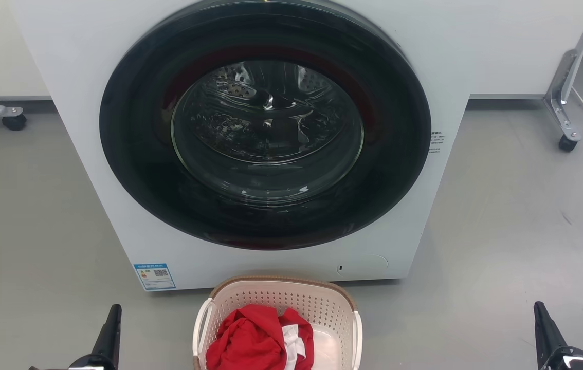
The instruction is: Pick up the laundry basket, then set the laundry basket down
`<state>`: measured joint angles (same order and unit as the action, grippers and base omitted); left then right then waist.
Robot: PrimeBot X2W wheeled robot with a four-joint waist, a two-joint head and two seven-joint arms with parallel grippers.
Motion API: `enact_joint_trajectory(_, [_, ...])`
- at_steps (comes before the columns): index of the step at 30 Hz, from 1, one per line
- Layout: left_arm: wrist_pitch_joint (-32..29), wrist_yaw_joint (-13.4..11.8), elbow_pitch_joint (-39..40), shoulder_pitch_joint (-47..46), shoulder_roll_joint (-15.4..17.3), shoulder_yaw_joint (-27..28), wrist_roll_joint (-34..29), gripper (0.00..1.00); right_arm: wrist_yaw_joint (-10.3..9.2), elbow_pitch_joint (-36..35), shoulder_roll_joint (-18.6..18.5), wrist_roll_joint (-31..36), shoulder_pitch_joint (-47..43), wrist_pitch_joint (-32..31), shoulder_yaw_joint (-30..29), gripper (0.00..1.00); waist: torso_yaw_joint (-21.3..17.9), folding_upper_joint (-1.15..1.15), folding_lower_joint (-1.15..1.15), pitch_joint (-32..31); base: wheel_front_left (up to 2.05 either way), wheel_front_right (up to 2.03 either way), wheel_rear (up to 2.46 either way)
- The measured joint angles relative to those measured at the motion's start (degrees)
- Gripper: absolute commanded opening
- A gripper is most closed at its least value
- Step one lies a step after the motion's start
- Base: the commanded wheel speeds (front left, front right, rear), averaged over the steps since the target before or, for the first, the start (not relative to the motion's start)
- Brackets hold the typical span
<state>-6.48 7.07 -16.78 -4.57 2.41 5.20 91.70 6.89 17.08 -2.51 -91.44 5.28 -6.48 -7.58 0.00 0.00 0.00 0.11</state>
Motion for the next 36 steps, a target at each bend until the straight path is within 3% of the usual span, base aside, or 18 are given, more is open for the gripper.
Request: enact_joint_trajectory(36, [0.0,0.0,-0.1,0.0,0.0,0.0,0.0,0.00,0.00,0.0,0.0,0.0,0.0,0.0,0.0,0.00,0.0,0.00,0.00,0.0,0.00,0.00,0.00])
